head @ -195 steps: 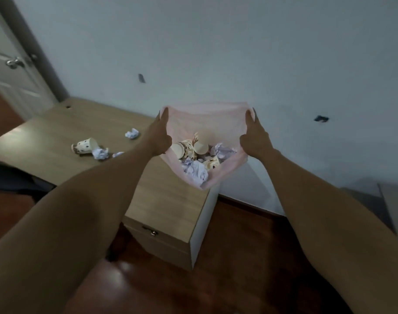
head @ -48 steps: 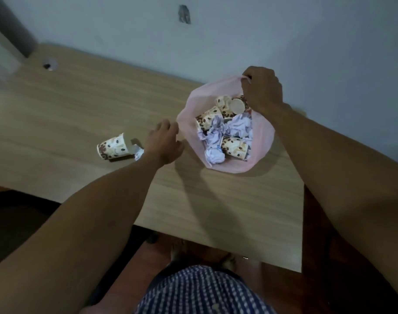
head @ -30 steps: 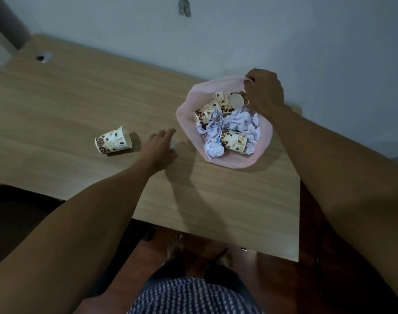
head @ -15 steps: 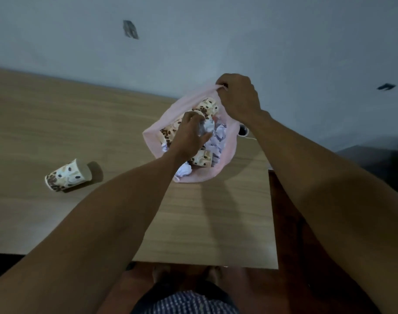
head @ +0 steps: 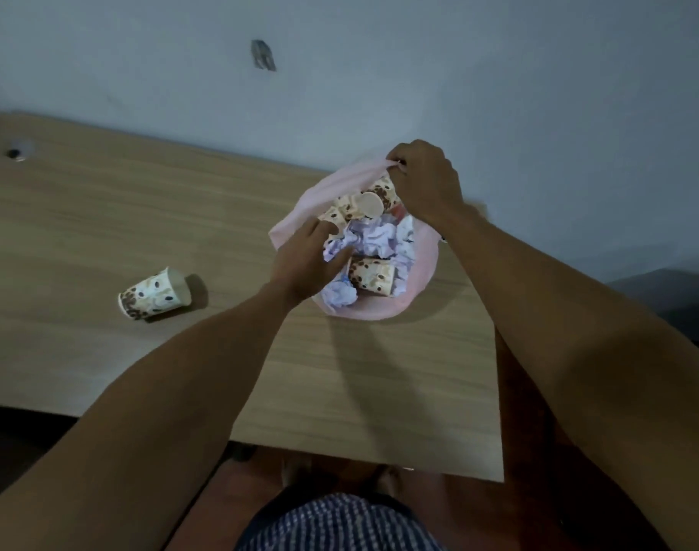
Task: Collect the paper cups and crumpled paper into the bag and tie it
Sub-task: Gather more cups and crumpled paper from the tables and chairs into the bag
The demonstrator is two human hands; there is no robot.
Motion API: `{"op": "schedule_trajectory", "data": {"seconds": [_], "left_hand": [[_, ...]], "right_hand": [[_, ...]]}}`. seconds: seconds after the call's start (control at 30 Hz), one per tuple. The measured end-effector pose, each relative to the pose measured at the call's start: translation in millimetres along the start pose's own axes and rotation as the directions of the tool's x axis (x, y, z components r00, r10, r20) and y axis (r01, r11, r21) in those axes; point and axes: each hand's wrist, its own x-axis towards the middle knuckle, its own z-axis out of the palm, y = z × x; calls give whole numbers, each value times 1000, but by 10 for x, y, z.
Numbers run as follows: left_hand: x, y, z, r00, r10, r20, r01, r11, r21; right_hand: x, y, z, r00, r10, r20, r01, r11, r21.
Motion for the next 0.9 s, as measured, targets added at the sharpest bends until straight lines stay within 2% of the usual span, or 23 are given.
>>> {"op": "schedule_trajectory", "data": {"seconds": [0.17, 0.3, 0.4, 0.5, 0.6, 0.8, 0.83, 0.9], "left_hand": [[-348, -495, -466, 972, -231, 42, 219, 957, 189], [-654, -915, -772, 886, -459, 71, 396, 827, 399], [-841, -1168, -944, 832, -551, 63, 445, 732, 516], [-944, -1368, -1043, 781, -616, 105, 434, 655, 619], [-979, -1524, -1042, 766, -625, 150, 368, 618, 695], [-977, -1553, -985, 858, -499, 119, 270, 636, 724], [-943, -1484, -991, 872, -476, 117, 262, 654, 710], [-825, -1279, -992, 897, -424, 126, 275, 757, 593]], "right_hand": [[-21, -196, 170, 999, -21, 29, 23, 996, -84], [-92, -315, 306, 998, -45, 48, 52, 988, -142], [-134, -361, 376, 998, -42, 55, 50, 985, -165], [-174, -393, 444, 998, -28, 49, 36, 982, -184], [-225, -420, 501, 999, -18, 46, 26, 982, -189], [-279, -444, 491, 999, -19, 49, 28, 978, -204], [-275, -447, 474, 999, -15, 46, 24, 979, -203], [-256, -455, 424, 999, -2, 40, 10, 980, -198]]}}
